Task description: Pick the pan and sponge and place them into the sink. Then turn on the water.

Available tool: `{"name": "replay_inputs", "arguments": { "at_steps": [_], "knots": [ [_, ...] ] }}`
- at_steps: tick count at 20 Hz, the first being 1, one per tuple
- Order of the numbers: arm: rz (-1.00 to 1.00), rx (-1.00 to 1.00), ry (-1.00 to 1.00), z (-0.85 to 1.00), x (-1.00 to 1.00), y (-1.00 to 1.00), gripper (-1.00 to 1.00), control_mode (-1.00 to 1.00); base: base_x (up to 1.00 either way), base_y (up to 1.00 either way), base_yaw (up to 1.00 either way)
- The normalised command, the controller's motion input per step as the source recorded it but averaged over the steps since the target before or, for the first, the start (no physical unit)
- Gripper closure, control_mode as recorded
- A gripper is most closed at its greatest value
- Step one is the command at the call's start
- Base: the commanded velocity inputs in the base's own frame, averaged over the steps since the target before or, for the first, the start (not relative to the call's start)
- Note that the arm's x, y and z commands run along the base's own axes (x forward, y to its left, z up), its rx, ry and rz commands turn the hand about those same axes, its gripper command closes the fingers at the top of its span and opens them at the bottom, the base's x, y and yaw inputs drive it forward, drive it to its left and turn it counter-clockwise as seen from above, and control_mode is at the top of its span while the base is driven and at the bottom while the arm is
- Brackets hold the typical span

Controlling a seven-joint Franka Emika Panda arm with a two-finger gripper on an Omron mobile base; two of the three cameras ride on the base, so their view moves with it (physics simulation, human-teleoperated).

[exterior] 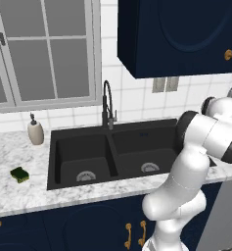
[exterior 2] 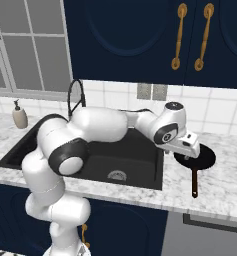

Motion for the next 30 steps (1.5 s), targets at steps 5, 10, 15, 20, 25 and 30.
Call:
{"name": "replay_inputs", "arguments": {
  "at_steps": [5,10,15,20,25,30],
  "knots": [
    [0.0,0.0,0.0,-0.06,0.0,-0.1,-1.0,-1.0,0.0,0.0,0.0],
    [0.01,0.0,0.05,-0.19,0.0,-0.15,-1.0,-1.0,0.0,0.0,0.0],
    [0.01,0.0,0.06,-0.4,0.0,-0.22,-1.0,-1.0,0.0,0.0,0.0],
    [0.02,0.0,0.07,-0.36,0.0,-0.26,-1.0,-1.0,0.0,0.0,0.0],
    [0.03,0.0,0.08,-0.34,0.0,-0.28,-1.0,-1.0,0.0,0.0,0.0],
    [0.03,0.0,0.02,-0.32,0.01,-0.16,-1.0,-1.0,0.0,0.0,0.0]
  ]
}}
